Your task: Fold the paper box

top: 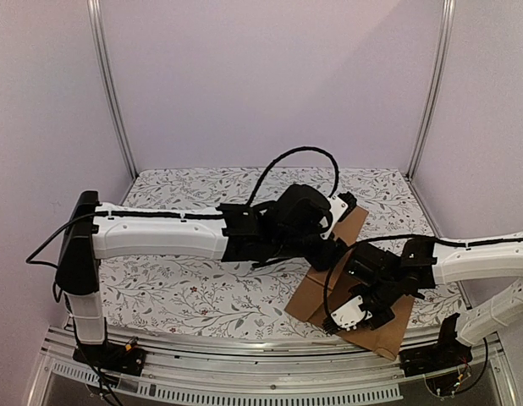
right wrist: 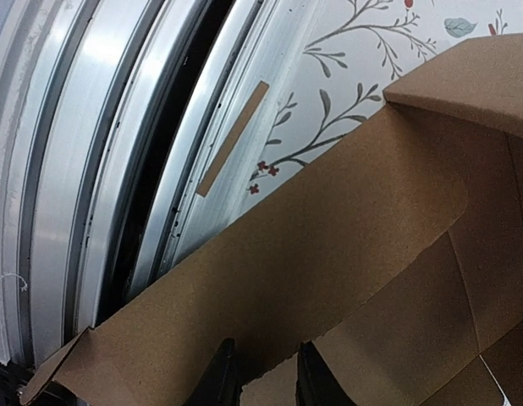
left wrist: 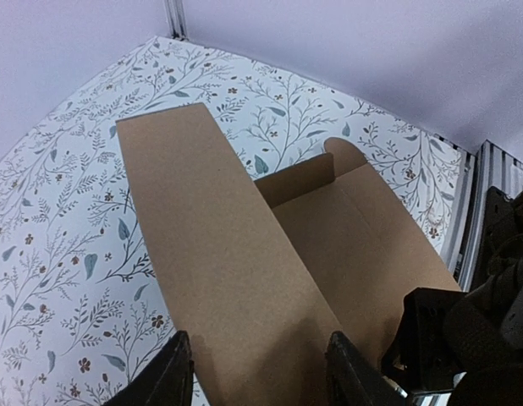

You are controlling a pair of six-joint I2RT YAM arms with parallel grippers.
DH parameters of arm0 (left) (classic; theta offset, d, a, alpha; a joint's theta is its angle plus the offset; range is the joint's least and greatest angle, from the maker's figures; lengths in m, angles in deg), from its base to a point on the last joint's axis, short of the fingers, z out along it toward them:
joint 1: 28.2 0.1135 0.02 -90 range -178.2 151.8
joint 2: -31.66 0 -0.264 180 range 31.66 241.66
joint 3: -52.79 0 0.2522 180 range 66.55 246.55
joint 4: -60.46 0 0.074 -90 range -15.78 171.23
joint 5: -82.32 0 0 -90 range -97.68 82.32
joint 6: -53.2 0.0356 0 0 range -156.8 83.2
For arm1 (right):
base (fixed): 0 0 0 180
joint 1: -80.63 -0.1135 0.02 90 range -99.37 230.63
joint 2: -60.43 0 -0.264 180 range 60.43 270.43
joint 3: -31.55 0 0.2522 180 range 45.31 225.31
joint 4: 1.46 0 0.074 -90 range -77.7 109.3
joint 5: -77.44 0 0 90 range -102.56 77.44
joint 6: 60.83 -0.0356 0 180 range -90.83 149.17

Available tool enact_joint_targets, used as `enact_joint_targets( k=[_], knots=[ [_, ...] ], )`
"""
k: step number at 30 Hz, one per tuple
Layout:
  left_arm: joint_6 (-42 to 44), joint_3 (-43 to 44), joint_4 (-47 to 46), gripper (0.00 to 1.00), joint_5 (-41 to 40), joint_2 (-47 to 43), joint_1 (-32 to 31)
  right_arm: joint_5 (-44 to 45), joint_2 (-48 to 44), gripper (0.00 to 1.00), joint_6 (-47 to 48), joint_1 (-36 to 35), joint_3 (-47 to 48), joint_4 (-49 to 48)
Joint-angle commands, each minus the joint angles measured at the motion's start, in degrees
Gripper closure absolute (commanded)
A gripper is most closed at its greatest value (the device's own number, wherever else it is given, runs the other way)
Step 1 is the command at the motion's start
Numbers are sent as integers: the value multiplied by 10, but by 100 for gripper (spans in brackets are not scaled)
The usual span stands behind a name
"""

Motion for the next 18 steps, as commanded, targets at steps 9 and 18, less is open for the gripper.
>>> enact_joint_targets(
  k=[9, 18],
  knots=[
    [-58, 7, 5, 47, 83, 73, -13, -38, -96, 66, -34, -6, 29, 77],
    [-56, 13, 3, 47, 81, 81, -14, 5, -239, 61, 31, 135, 9, 164]
  ],
)
